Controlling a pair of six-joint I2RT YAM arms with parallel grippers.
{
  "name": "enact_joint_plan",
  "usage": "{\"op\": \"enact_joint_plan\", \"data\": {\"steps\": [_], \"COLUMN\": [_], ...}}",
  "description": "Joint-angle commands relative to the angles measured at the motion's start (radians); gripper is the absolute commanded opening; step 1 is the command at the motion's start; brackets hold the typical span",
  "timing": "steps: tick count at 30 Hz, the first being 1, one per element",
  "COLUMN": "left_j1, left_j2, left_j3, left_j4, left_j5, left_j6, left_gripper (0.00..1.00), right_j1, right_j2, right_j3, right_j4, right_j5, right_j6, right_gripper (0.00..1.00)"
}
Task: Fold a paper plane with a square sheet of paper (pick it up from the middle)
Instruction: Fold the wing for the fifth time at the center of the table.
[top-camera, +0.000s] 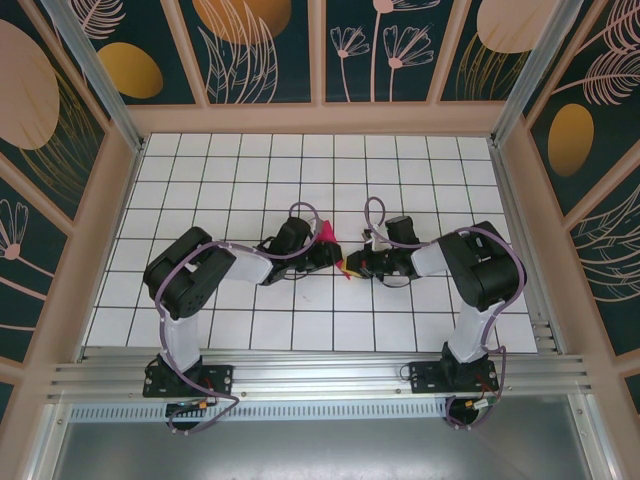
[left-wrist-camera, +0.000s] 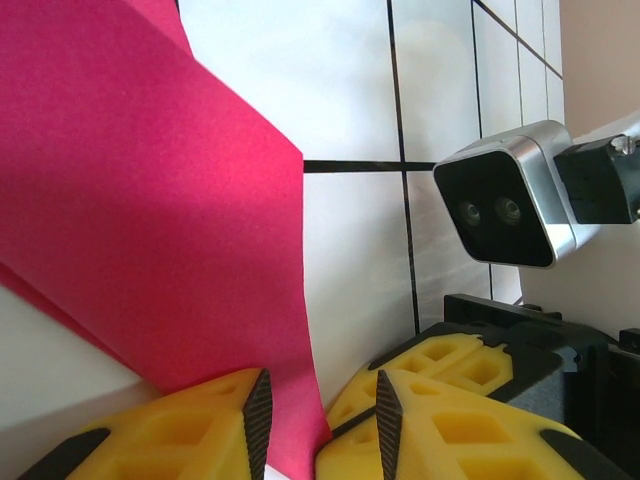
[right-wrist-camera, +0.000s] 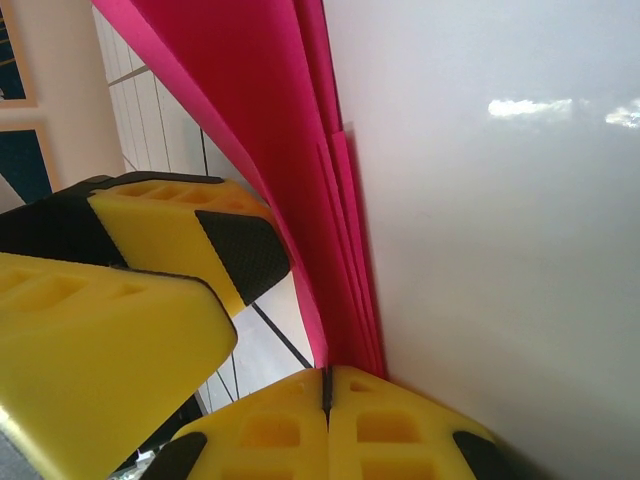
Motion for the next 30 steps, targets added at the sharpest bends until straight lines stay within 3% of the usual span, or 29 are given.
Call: {"op": "enact_joint_plan", "data": {"steps": [1, 9, 12, 30], "left_j1": [-0.008, -0.006, -0.007, -0.008], "left_j2": [0.027, 0.046, 0.053, 0.075], "left_j3": [0.027, 0.070, 0.088, 0.124], "left_j4": [-0.057, -0.185, -0.234, -0.320], "left_j5": [-0.044, -0.108, -0.127, -0.170], "left_j6": [0.013, 0.014, 0.015, 0.003], "left_gripper": [0.36, 0.35, 0.35, 0.33], "right_j1": [0.001, 0.000, 0.001, 0.008], "right_j2": [0.041, 0.010, -0.028, -0.085], "right_j3": [-0.001, 0.014, 0.026, 0.013], "right_j4": [-0.054, -0.093, -0.134, -0.260], "right_j5": [0.044, 0.055, 0.060, 0.112], "right_j6": [-0.004, -0.028, -0.058, -0.168], "right_gripper": [0.00, 0.00, 0.04, 0.12]}}
